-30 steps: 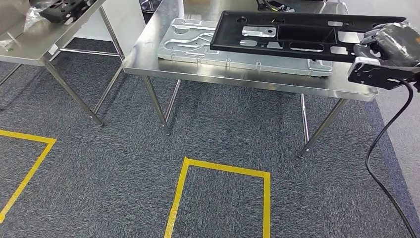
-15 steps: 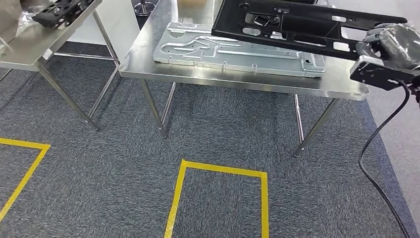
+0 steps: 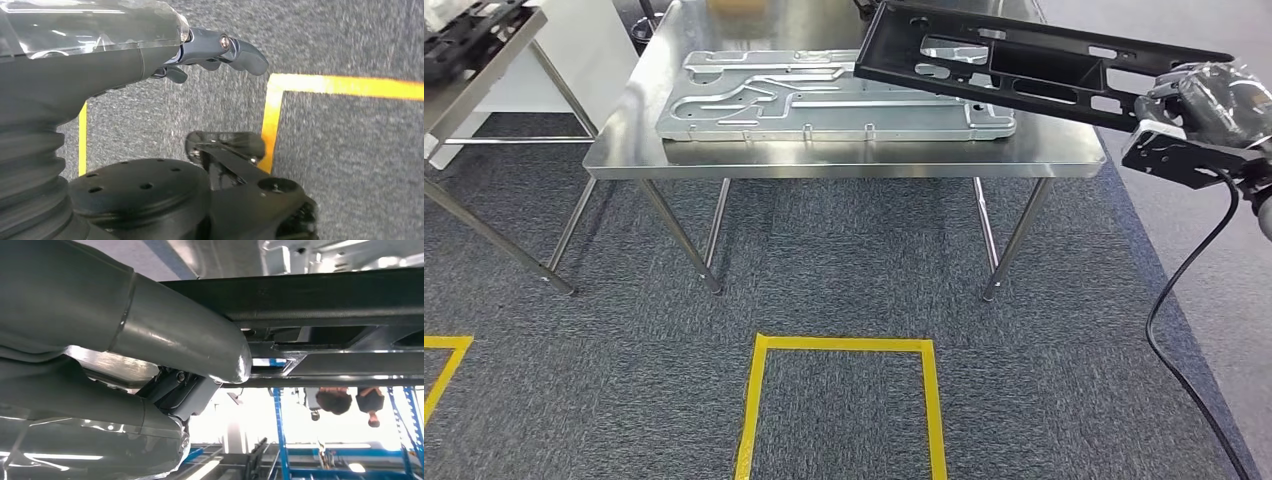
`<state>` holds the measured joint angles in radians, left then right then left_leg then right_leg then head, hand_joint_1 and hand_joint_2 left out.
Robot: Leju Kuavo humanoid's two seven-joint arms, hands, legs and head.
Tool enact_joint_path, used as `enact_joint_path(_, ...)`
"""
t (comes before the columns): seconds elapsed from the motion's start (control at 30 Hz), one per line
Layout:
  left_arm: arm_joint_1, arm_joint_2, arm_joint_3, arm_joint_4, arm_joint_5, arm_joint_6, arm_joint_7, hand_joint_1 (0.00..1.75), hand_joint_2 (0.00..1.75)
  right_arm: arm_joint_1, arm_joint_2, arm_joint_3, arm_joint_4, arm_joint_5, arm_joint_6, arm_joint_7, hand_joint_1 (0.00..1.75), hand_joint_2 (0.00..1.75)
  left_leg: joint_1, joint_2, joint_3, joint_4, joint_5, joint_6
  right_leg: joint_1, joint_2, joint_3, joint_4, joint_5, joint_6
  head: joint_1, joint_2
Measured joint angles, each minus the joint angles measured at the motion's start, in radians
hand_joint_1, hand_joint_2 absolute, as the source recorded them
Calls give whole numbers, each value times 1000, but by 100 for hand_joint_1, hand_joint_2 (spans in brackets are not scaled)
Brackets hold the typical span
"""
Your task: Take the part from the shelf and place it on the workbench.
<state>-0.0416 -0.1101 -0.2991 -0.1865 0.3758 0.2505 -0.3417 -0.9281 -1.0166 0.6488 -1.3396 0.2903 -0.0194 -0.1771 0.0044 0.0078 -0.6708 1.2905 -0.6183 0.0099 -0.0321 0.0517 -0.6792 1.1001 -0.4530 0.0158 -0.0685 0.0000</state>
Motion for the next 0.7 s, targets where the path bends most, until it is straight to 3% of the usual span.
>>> enact_joint_path(0.07,0,0,0,0,0,0,0,0,175,8,1,-5,0,3,0,-1,164,0,-23,-29,28,-113,82,49,10,15,5,-5,1,-5,0,0)
enact_joint_path(0.13,1,3,0,0,1,1,0,0,175,15,2,-11,0,12,-1,-4,164,0,-41,-57,54,-199,130,91,11,26,11,-15,6,-4,0,0)
enact_joint_path(0.2,-1,3,0,0,5,-2,0,0,175,22,2,-13,0,29,8,-6,164,0,-49,-60,66,-230,141,104,3,38,17,-32,15,8,1,0)
enact_joint_path(0.23,-3,2,0,0,8,-4,-1,0,175,26,2,-14,-1,36,16,-6,164,0,-49,-55,79,-252,150,102,-2,38,21,-39,18,13,0,0)
enact_joint_path(0.3,-6,1,1,0,14,-9,-3,0,175,24,0,-15,-1,47,33,-6,164,0,-44,-46,103,-299,173,94,2,9,19,-30,6,20,0,0)
enact_joint_path(0.4,-3,-1,1,0,26,-15,-10,0,175,6,5,-15,0,51,59,-9,164,0,-40,-33,116,-327,189,82,3,-39,-42,113,-81,31,0,0)
enact_joint_path(0.47,-3,-4,2,0,24,-15,-10,0,175,3,11,-13,1,56,77,-14,164,0,-35,-26,114,-321,186,77,-3,-44,-68,181,-100,44,0,0)
enact_joint_path(0.5,-3,-5,1,0,19,-13,-8,0,175,1,14,-13,1,58,85,-17,164,0,-32,-23,112,-314,182,71,-7,-46,-55,163,-83,52,0,0)
enact_joint_path(0.57,-3,-6,1,0,9,-11,0,0,175,-7,18,-11,2,62,93,-21,164,0,-26,-20,103,-289,168,56,-15,-54,11,47,-31,63,0,0)
enact_joint_path(0.63,-4,-5,0,0,5,-19,6,0,175,-20,19,-10,3,58,99,-22,164,0,-27,-19,90,-259,148,42,-16,-53,56,-38,-11,54,0,0)
enact_joint_path(0.7,-3,-4,0,0,4,-31,10,0,175,-24,17,-9,3,50,101,-22,164,0,-31,-18,83,-248,136,34,-11,-47,59,-45,-17,33,0,0)
